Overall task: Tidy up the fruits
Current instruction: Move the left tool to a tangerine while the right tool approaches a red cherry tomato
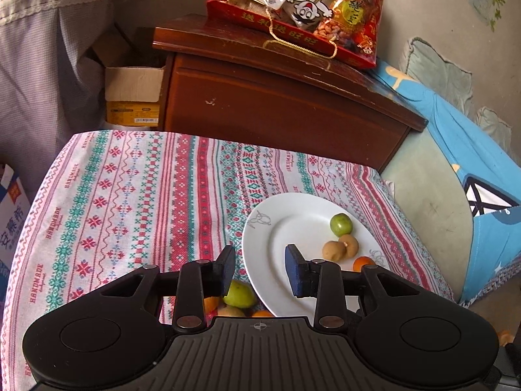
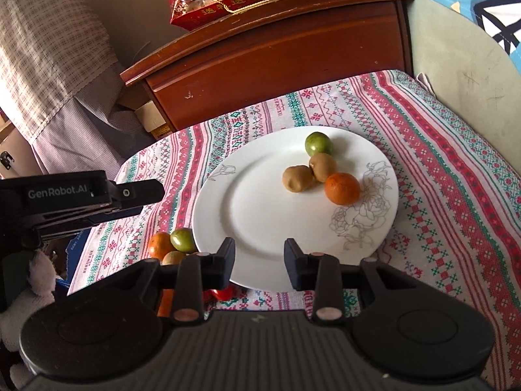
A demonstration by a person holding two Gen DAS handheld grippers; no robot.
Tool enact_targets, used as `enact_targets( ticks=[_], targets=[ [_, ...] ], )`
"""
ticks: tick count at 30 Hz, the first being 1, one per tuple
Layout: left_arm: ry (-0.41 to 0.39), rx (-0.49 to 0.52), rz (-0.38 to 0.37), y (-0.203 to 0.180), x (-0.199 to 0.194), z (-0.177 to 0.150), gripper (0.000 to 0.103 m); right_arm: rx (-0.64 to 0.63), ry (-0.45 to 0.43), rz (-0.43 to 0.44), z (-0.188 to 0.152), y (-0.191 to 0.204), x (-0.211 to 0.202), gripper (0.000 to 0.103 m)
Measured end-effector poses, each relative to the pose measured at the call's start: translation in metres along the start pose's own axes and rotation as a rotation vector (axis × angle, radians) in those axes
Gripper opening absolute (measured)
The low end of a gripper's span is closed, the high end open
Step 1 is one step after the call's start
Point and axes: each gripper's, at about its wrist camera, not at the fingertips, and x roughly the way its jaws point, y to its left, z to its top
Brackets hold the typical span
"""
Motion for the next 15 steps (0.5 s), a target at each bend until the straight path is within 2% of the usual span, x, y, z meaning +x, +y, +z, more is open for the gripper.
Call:
enact_targets(
  ticks=[6,7,8,9,15],
  targets=[
    [-0.016,-0.036,0.020,0.016,-0.020,-0.005,0.033,-0.036,-0.015,0.049,-0.009,0.010,-0.012,0.045],
    [-0.015,-0.042,0.023,0.019,-0.024,-0.008,0.034,-0.033,-0.010,0.056,-0.011,0.011,-0.013,0.050],
    [-0.014,-0.043,0.026,0.020,-0.027,-0.010,0.039,-0.030,-0.007,0.062,-0.013,0.013,-0.014,0.051],
    [-0.014,-0.041,0.031,0.021,-0.029,-0.013,0.043,-0.033,0.000,0.066,-0.015,0.014,-0.015,0.052],
    [-0.004,-0.025,0.057,0.025,-0.041,-0.030,0.045,-0.072,0.038,0.053,-0.028,0.023,-0.018,0.052]
  ],
)
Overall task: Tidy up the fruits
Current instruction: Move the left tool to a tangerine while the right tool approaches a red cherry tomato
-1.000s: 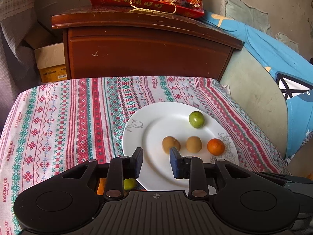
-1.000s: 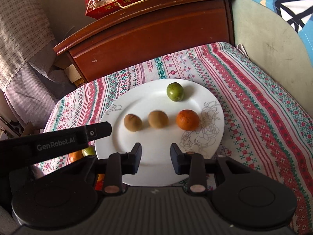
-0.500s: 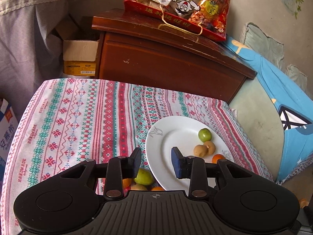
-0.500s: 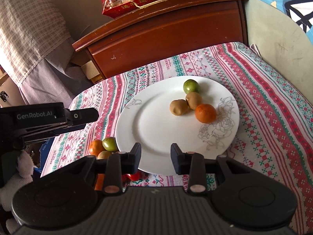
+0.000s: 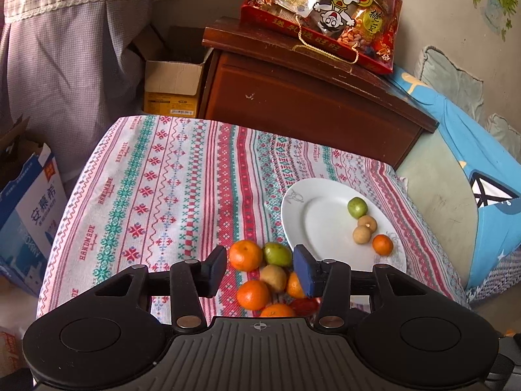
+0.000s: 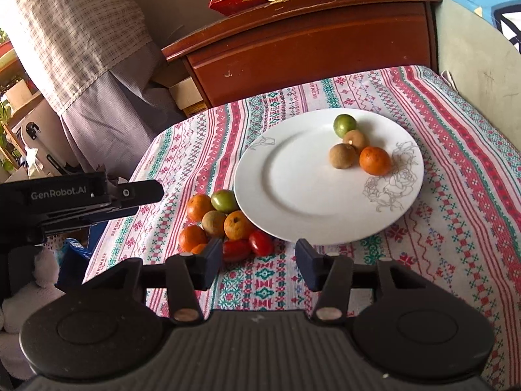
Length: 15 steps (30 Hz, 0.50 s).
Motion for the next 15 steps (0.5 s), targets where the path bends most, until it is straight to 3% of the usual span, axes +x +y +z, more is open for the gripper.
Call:
enact_targets(
  ticks=[12,15],
  targets=[
    [0.059,-0.004,0.071,0.017,-0.007,-0.031,0.046,-0.038,0.018,-0.075,-0.031,0.009,0.005,0.051],
    [0.090,-0.008,0.087,0.022,-0.004,-0.037,0.046,-0.062,0.010,-0.076,-0.033,0.010,0.012,0.046]
  ],
)
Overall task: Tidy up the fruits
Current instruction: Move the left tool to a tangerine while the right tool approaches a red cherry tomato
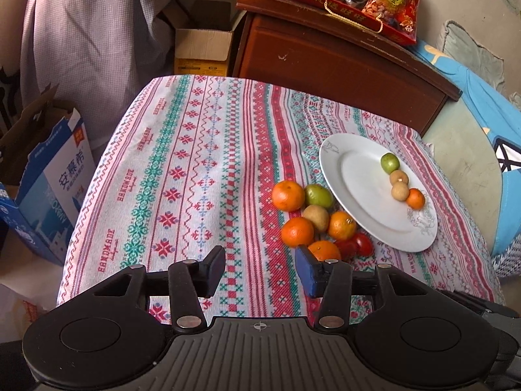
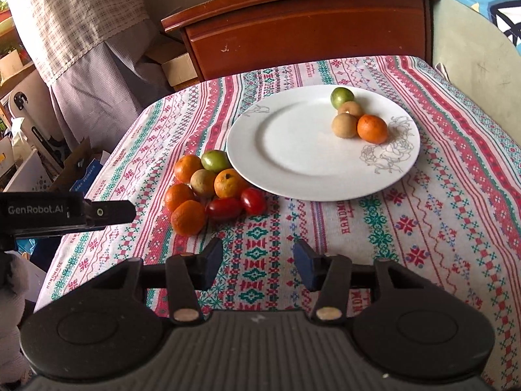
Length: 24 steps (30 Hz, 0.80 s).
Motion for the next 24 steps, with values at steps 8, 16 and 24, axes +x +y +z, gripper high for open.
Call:
enact_targets(
  ticks=[8,16,24],
  targets=[
    [0.023,-0.003,-0.007,0.007,0.004,-0.006,0.046,-0.052,-0.074,-0.008,0.003,0.003,0.016,0.033],
    [0.007,0.035,-0.041,0.001,0.003,-0.009,0.046,-0.055,-0.096,-0.003,0.008,0.004,0.027,0.028],
    [-0.013,0.085,-0.101,-0.012,0.003,-0.012,0.044,-0.065,-0.098,0.009,0.010,0.005,0.031,0.018]
  ],
)
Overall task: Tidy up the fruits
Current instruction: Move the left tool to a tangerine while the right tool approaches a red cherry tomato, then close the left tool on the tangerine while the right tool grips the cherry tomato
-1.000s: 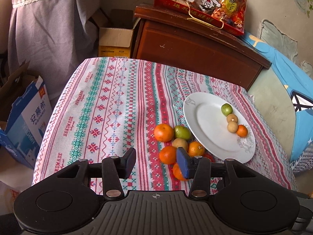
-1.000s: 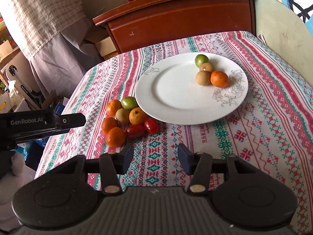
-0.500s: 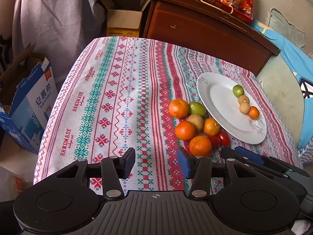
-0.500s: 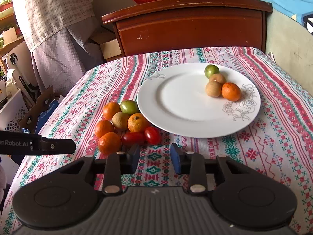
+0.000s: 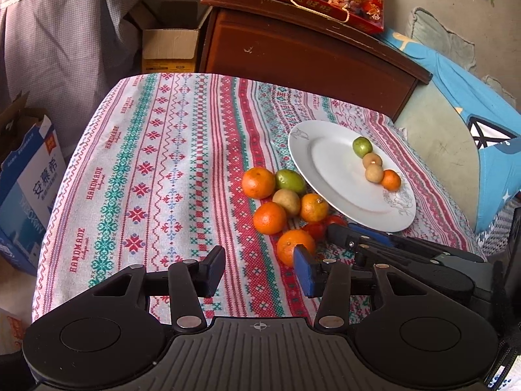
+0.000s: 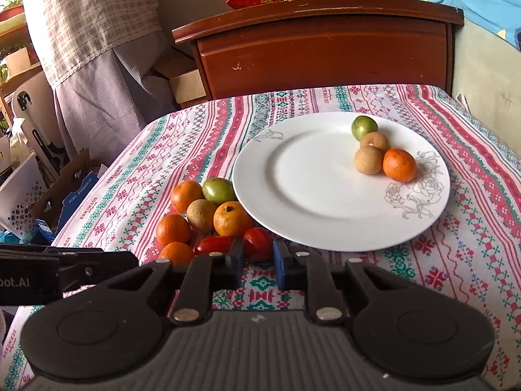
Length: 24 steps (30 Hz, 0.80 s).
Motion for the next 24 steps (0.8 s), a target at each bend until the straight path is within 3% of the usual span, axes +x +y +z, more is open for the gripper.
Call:
enact_targets(
  ticks=[11,20,24],
  targets=[
    [0.009,0.076,-0.023,-0.021,0.018,-0.006,0.042,-0.036,0.053,0.011,-0.006,-0.004,-0.019,0.018],
    [-0.002,0.115,0.019,-0.032,0.032,-0.008,0.041,0.001,0.057,0.005,-0.007,-0.012,-0.024,0.020],
    [-0.007,0.131,0.016,-0.034,0.033,-0.009,0.035,0.001,0.056,0.002,-0.007,-0.012,-0.024,0.020]
  ],
)
